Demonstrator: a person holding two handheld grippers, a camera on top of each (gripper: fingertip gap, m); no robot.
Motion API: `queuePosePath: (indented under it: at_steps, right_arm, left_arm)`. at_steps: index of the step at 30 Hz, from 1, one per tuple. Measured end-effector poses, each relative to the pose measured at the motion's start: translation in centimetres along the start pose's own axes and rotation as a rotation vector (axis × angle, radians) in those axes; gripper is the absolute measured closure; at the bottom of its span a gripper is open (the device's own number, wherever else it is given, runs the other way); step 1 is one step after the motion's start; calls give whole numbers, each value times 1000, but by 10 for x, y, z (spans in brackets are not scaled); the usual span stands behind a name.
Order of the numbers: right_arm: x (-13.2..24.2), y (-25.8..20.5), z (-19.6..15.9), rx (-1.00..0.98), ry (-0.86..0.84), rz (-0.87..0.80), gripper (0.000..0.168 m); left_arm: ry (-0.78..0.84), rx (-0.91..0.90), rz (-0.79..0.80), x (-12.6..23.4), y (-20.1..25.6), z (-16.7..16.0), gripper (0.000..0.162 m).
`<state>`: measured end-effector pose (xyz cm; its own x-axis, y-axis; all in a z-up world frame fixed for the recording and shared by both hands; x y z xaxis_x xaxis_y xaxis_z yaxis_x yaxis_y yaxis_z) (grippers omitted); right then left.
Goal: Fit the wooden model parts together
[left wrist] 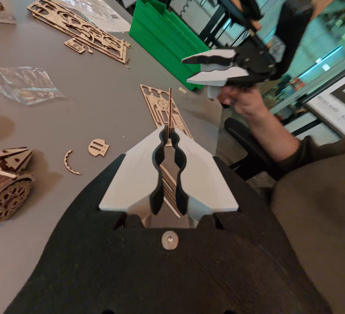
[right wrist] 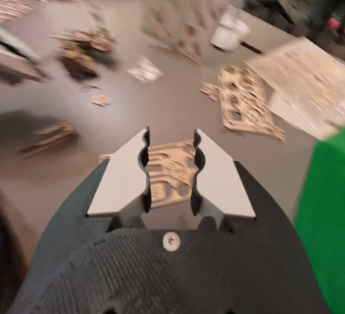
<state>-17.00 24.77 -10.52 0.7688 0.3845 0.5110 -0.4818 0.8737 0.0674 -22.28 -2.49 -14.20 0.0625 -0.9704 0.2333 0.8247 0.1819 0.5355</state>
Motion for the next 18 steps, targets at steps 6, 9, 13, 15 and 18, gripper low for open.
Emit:
queuePosePath:
  at_steps: [6,9,13,15,18]
  right_arm:
    - [-19,-99,10,233,93,318,140]
    - [-17,-117,11,448,147,199,138]
    - [-14,-125,10,596,207,67,127]
    - [-17,-128,6,663,190,37,125]
    - [-21,-132,2,741,177,14,123]
  left_arm:
    - [7,90,-118,-10,10,-6,160]
    - [73,330,-266,-11,2,-12,160]
    - [57,429,-342,-17,-1,-17,160]
    - [64,460,-369,-18,1,-18,160]
    - [46,477,-385,-22,3,-21,160]
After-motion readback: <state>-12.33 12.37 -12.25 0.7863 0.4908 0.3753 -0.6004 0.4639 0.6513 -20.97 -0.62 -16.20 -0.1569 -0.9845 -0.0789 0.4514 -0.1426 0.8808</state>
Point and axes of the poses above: each gripper's, where its closed fingertips meet, x back along the fingers, z out of its top, y = z × x across the jaws, the point moved 10 cm from there along x, back along the fingers, and after that the axes turned 2 degrees about -x, right-handed, at the moved point
